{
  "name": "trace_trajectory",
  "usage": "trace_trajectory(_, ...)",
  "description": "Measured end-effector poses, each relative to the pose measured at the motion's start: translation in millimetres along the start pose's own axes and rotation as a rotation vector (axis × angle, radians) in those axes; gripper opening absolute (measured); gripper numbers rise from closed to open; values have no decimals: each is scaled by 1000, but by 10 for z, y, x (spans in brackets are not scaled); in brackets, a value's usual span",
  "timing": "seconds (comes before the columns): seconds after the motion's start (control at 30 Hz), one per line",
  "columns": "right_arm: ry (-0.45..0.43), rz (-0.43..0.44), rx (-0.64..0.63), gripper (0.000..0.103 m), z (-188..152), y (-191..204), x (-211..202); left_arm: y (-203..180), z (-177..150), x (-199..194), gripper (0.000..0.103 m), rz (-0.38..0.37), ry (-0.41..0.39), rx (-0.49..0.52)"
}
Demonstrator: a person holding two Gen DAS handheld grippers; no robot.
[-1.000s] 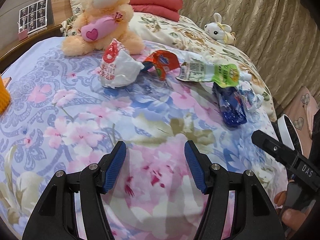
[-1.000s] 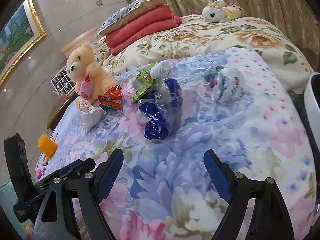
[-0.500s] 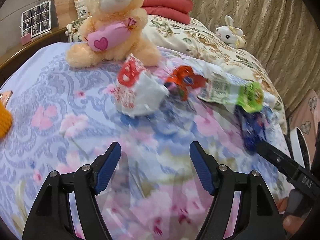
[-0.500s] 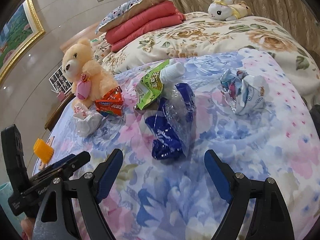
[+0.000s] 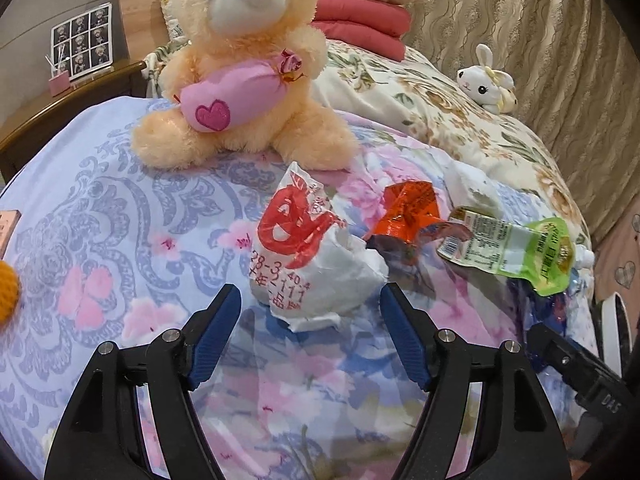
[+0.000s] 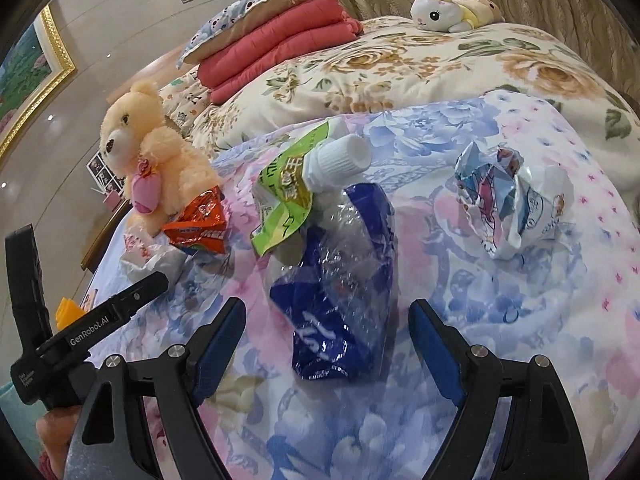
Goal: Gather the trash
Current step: 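Grasp the white-red plastic bag with the left tool while the right tool grasps the blue plastic bottle, then lift the bag and bottle and carry them toward the bin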
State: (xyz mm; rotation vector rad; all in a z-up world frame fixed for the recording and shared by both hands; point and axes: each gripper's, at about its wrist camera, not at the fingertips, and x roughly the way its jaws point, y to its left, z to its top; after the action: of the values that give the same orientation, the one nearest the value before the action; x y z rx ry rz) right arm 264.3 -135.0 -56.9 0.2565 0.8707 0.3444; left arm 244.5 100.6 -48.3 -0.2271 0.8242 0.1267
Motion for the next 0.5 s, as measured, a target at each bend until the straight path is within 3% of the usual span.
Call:
trace_trajectory(0.03, 1, -5, -4, 84, 1, 8, 7, -6, -2, 12, 62, -2, -3, 4)
trace_trajectory(0.07, 0, -11, -13, 80, -1, 20, 10, -15, -5, 26, 46, -8, 2, 13)
trace_trajectory(0.1, -2, -15, -24, 75, -5, 34, 7, -27, 0, 45, 41, -16, 10, 21)
trace_trajectory(0.17, 6, -23, -35, 42, -26, 39, 9, -44, -7, 21, 36, -19, -1, 36)
trace_trajectory(0.5, -15, 4, -1, 39, -213, -115, -301, -208, -275, -286, 32, -100, -10, 54)
